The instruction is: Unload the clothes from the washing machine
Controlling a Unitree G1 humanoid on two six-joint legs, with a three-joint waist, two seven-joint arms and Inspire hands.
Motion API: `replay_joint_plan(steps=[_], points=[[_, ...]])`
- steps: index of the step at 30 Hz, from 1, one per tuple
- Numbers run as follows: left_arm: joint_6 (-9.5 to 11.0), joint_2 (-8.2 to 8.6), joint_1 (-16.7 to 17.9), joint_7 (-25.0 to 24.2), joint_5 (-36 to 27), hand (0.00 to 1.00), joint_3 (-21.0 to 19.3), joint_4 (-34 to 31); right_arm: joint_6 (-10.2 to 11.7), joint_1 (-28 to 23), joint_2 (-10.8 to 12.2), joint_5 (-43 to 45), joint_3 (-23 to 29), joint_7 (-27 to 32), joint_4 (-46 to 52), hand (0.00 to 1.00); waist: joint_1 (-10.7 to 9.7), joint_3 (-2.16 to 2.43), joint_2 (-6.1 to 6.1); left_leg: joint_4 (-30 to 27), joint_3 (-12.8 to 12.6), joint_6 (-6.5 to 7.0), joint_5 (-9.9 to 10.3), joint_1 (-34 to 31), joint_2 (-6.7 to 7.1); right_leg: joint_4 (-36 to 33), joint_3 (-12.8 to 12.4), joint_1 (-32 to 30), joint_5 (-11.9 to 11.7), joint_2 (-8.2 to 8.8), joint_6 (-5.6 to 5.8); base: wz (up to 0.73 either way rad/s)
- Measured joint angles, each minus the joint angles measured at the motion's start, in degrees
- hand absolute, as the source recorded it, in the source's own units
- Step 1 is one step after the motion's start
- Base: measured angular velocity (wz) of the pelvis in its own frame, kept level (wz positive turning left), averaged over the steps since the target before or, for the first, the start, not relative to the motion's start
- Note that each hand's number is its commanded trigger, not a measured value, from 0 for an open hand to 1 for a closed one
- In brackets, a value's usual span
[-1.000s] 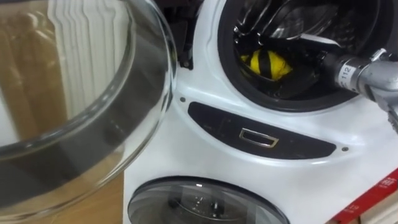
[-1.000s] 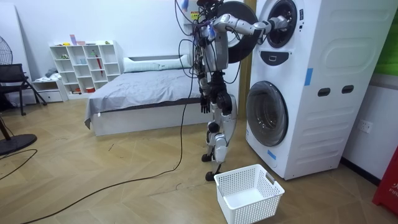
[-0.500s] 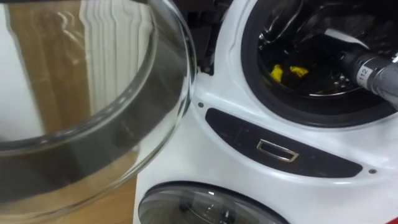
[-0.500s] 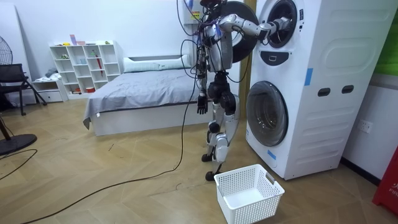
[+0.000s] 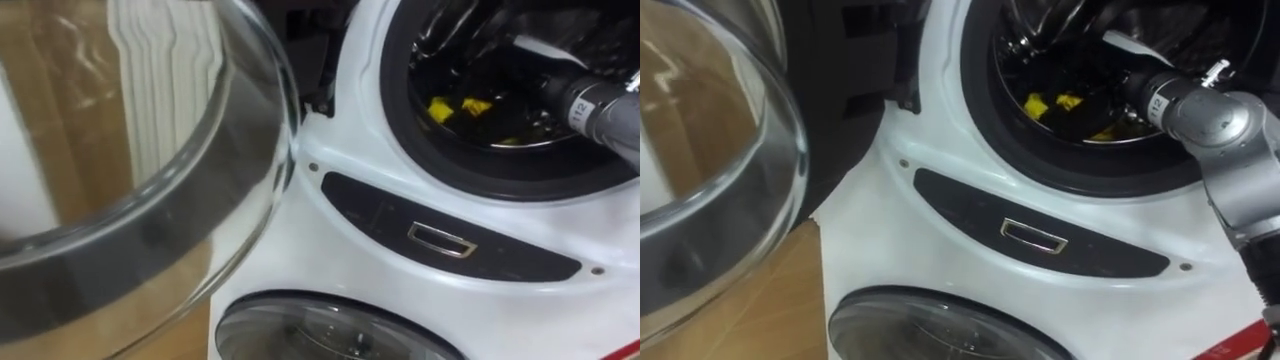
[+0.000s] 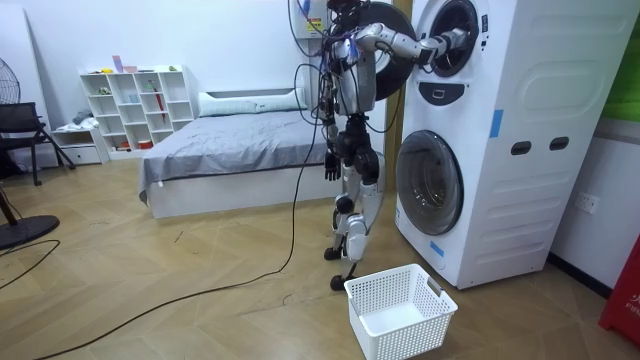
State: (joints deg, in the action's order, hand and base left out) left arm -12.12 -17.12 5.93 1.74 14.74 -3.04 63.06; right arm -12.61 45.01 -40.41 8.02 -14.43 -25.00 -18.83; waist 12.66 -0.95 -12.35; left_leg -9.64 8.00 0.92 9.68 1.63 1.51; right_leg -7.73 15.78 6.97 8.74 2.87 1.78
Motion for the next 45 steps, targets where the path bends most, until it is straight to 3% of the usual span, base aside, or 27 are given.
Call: replay_joint_plan(steps=[5,6,14,17,18,20,21,23,24,25,26,27,28,30,33,36,38,42,45], points=[[0.95,0.00,0.16,0.41,-1.64,0.00,0.21,0.06,0.00,-0.73,-0.18,0.84,0.34,0.05,3.49,1.00,-0.87,0.17,0.22,0.00,-0.28,0.02,0.00,0.08,-0.03,-0.01,-0.03,-0.07,0.00,0.03,0.00,-0.01],[1.10,0.01,0.23,0.46,-1.62,0.00,0.20,0.06,-0.01,-0.72,-0.18,0.80,0.24,0.06,4.24,1.00,-0.95,0.41,-0.10,0.00,-0.40,0.02,0.00,0.07,-0.06,-0.02,-0.15,-0.13,0.01,0.03,0.00,-0.07],[2.92,0.06,1.51,1.92,-1.69,0.00,0.17,-0.19,-1.24,-3.19,-0.25,1.67,-0.13,2.27,16.18,1.00,-2.51,0.56,0.11,-0.06,-3.31,0.02,-0.01,0.05,-0.25,-0.22,-3.84,-1.15,0.01,0.06,-0.01,-0.16],[3.89,0.61,2.45,2.66,-1.77,0.00,0.18,0.02,-1.23,-6.74,-0.10,2.82,0.82,5.06,24.85,1.00,-3.24,0.55,1.21,0.04,-3.22,0.02,-0.01,0.53,-0.46,-1.27,-5.06,-1.82,0.00,0.02,-0.02,-0.25],[4.09,1.01,2.82,2.86,-1.71,0.00,0.19,0.14,-1.20,-8.61,0.18,2.79,1.80,5.77,27.95,1.00,-3.14,0.54,2.21,0.33,-3.11,0.03,-0.02,1.62,-0.82,-2.93,-5.60,-2.11,0.01,-0.12,-0.02,-0.27],[4.75,1.45,3.71,3.58,-1.73,0.00,0.16,0.13,-1.02,-11.39,0.51,2.79,2.55,6.55,32.73,1.00,-3.65,0.81,3.36,0.36,-3.05,0.03,-0.03,3.02,-1.01,-4.61,-6.27,-2.16,0.05,-0.14,-0.06,-0.22],[5.11,1.82,4.17,4.38,-1.73,0.00,0.10,0.01,-0.12,-13.59,1.24,2.70,3.61,6.93,35.58,1.00,-4.32,1.25,3.68,0.39,-2.89,0.03,-0.04,3.53,-1.42,-5.46,-6.13,-2.09,0.07,-0.07,-0.08,-0.22],[5.49,2.35,4.74,4.94,-1.76,0.00,0.16,-0.13,0.95,-16.70,3.98,2.41,5.37,8.37,38.79,1.00,-4.83,0.52,5.21,1.31,0.52,0.06,-0.13,5.26,-3.02,-11.92,-6.46,-5.84,2.19,-1.10,-0.61,-0.41],[6.33,2.08,5.06,5.05,-1.82,0.00,-0.79,-0.51,1.66,-18.57,5.94,1.73,6.32,9.58,41.33,1.00,-4.99,0.94,5.01,1.29,2.68,-0.08,-0.05,4.89,-4.09,-6.27,-8.78,-8.58,2.57,-3.33,-2.44,-0.71],[6.66,2.10,6.19,5.11,-1.62,0.00,-2.18,-0.52,2.18,-19.77,7.14,-0.46,6.72,10.80,44.23,1.00,-5.08,1.29,4.12,1.20,1.93,-1.56,0.87,4.60,-4.82,1.70,-9.21,-10.44,-4.33,-4.57,-3.15,-0.67],[6.69,2.25,6.44,5.13,-1.61,0.00,-2.67,-0.44,2.70,-19.86,7.14,-1.70,6.71,10.94,45.37,1.00,-5.38,0.89,4.04,1.25,1.37,-3.35,2.13,5.19,-4.84,1.48,-8.21,-11.23,-8.95,-4.01,-4.70,-0.05],[6.67,3.50,6.57,5.42,-1.73,0.00,-2.61,-0.27,4.18,-22.60,7.27,-4.26,6.76,11.60,48.03,1.00,-7.23,1.16,5.47,2.07,0.07,-5.28,3.92,6.52,-6.65,-0.81,-5.86,-10.35,-7.74,-4.63,-4.42,0.54],[7.17,4.29,6.74,5.35,-1.87,0.00,-2.27,-0.86,5.16,-24.30,7.61,-6.12,6.76,11.82,49.13,1.00,-8.10,0.90,6.03,2.21,-3.79,-5.27,3.56,7.08,-7.32,-1.38,-5.83,-9.38,-7.72,-4.86,-4.38,0.70],[7.52,4.51,6.70,5.45,-2.87,0.00,-1.17,-1.45,5.11,-24.80,8.47,-7.73,7.07,11.97,49.01,1.00,-9.04,0.93,5.99,2.32,-7.52,-4.66,3.29,7.08,-7.53,-0.94,-6.50,-8.80,-7.29,-4.97,-3.72,0.43],[7.53,4.45,7.25,5.61,-2.91,0.00,-1.13,-0.42,5.44,-27.17,9.65,-10.43,10.29,11.81,48.99,1.00,-8.80,0.79,5.12,2.24,-8.10,-4.08,3.48,6.65,-6.89,-0.85,-6.36,-9.11,-7.23,-4.99,-3.63,0.03],[7.61,4.76,8.38,5.61,-3.39,0.00,-1.17,0.58,6.74,-32.23,10.55,-12.79,13.61,11.72,49.08,1.00,-9.20,0.54,5.50,1.95,-9.39,-2.18,4.61,6.38,-6.77,-0.88,-6.33,-9.06,-7.01,-5.04,-3.38,0.00],[7.75,4.78,8.84,5.67,-3.98,0.00,-1.27,1.04,6.82,-34.57,11.45,-13.90,15.01,11.55,49.84,1.00,-9.35,0.66,5.78,1.75,-9.62,-1.92,4.73,5.73,-6.21,-0.92,-6.52,-9.42,-6.96,-4.74,-3.31,-0.05],[8.54,4.67,9.76,5.58,-3.99,0.00,-1.54,1.17,8.10,-38.15,11.89,-16.09,17.15,11.02,51.59,1.00,-9.42,1.50,7.37,1.30,-9.98,-1.70,4.75,6.00,-5.69,-0.95,-7.26,-9.12,-6.56,-4.43,-3.23,-0.02],[9.45,4.70,9.64,5.40,-4.00,0.00,-1.65,1.13,9.11,-39.21,12.18,-16.16,17.35,11.01,51.58,1.00,-9.76,1.56,7.37,1.19,-9.97,-1.70,4.74,6.07,-5.74,-1.06,-7.21,-9.02,-6.46,-4.44,-3.26,0.00]])
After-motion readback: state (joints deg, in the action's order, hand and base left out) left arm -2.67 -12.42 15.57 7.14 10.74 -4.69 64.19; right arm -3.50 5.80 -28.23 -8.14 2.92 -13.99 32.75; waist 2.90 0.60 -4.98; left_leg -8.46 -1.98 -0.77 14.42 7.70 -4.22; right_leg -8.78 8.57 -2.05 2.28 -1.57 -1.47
